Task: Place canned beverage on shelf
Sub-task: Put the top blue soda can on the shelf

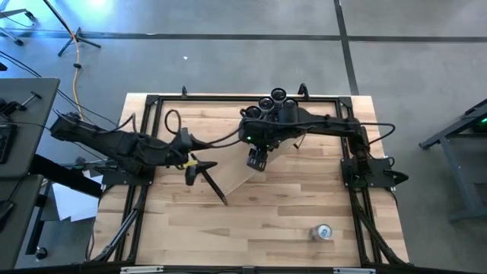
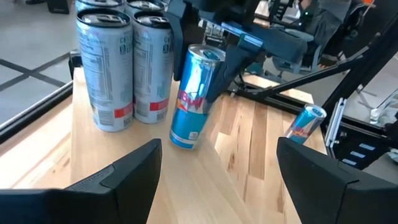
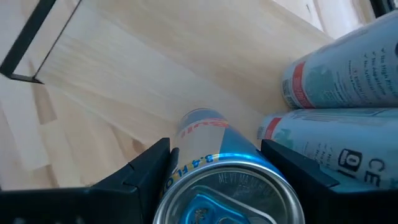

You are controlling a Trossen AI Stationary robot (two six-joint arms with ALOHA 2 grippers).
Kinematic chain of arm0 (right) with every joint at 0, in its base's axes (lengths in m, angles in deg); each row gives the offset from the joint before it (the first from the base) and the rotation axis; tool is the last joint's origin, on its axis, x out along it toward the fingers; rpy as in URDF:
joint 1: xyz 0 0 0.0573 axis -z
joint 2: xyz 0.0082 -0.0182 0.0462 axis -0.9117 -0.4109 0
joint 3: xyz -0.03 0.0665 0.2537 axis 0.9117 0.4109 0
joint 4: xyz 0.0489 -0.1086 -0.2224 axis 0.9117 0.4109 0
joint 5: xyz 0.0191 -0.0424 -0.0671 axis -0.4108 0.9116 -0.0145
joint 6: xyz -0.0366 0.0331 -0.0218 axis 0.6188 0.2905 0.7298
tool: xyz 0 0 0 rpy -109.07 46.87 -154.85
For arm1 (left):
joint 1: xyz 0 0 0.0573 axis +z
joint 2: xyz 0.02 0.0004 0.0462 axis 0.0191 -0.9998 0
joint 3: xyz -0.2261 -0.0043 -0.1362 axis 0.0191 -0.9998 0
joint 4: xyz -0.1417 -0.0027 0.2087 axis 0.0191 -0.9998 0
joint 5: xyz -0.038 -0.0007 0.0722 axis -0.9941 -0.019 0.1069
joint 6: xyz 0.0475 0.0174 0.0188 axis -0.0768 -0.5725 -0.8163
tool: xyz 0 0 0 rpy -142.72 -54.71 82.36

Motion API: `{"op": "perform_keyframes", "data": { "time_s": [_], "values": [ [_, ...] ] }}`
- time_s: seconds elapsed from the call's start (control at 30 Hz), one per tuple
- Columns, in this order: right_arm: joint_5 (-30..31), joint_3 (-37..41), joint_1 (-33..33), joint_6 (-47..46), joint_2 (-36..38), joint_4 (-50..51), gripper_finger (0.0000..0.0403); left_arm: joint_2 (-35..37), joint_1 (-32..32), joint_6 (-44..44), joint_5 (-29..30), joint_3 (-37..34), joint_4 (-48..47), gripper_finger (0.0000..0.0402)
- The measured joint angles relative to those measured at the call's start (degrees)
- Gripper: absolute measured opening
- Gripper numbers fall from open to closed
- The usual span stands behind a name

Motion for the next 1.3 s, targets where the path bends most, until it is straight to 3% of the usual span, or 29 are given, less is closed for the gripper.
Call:
{"op": "perform_keyframes", "data": {
  "time_s": [0.5,1.3],
  "values": [
    [-0.44,0.20,-0.04,0.36,-0.67,-1.55,0.0250,-1.51,0.00,0.10,0.04,-0.02,1.55,0.0289],
    [-0.24,0.20,-0.04,-1.04,-0.60,-1.89,0.0254,-1.51,0.04,0.05,0.22,-0.02,1.49,0.0289]
  ]
}}
